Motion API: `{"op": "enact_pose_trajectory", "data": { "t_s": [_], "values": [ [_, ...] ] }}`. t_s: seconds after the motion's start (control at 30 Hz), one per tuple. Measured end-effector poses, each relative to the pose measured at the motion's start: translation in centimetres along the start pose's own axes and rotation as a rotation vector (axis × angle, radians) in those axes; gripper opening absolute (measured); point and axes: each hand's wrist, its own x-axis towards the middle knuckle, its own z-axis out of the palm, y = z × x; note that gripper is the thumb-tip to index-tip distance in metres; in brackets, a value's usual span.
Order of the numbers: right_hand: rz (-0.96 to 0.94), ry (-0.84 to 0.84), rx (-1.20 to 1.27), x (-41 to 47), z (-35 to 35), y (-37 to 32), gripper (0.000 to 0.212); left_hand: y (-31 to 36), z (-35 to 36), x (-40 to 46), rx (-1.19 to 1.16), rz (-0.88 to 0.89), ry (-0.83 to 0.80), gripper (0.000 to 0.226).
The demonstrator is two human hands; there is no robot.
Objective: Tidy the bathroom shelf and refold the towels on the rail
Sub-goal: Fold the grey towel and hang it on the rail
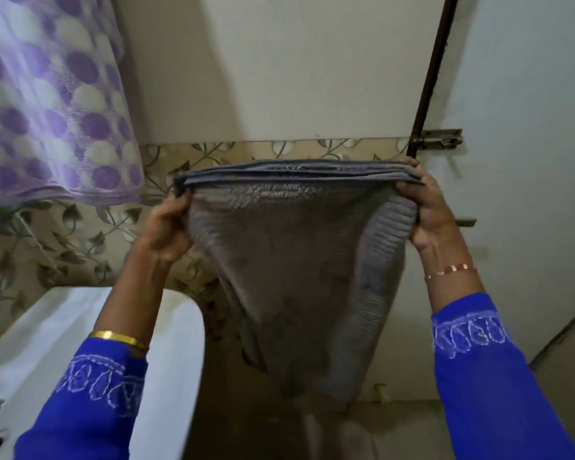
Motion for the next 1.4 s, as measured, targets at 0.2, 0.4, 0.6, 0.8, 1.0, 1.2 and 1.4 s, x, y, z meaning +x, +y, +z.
{"op": "enact_pose_trajectory", "data": {
  "t_s": [0.2,0.4,0.6,0.8,1.0,1.2,1.4],
  "values": [
    [-0.073,0.189,-0.790,3.3,3.2,0.1,0.020,0.2,1.9,2.7,0.958,0.085,0.412,0.008],
    [-0.094,0.047,-0.368,3.0,3.4,-3.6,0.020,1.4,1.0,2.3,0.284,0.159,0.131,0.019],
    [-0.031,0.031,-0.437,3.4,3.7,-4.9,0.019,2.5,1.0,3.2,0.558,0.190,0.166,0.021],
    [-0.064,0.050,-0.600,3.7,3.8,-3.4,0.020,3.3,2.7,2.9,0.514,0.272,0.367,0.023],
    [0.074,-0.240,-0.100,3.2,5.6,-4.7,0.021,4.1,3.4,-0.1,0.137,0.204,-0.041,0.033],
    [0.048,0.418,-0.434,6.3,6.9,-3.1,0.022,3.7,5.0,3.0,0.507,0.234,0.838,0.025],
    [-0.129,0.360,-0.536,6.1,11.7,-2.9,0.024,3.5,9.3,3.5,0.608,0.524,0.582,0.014]
  ]
}}
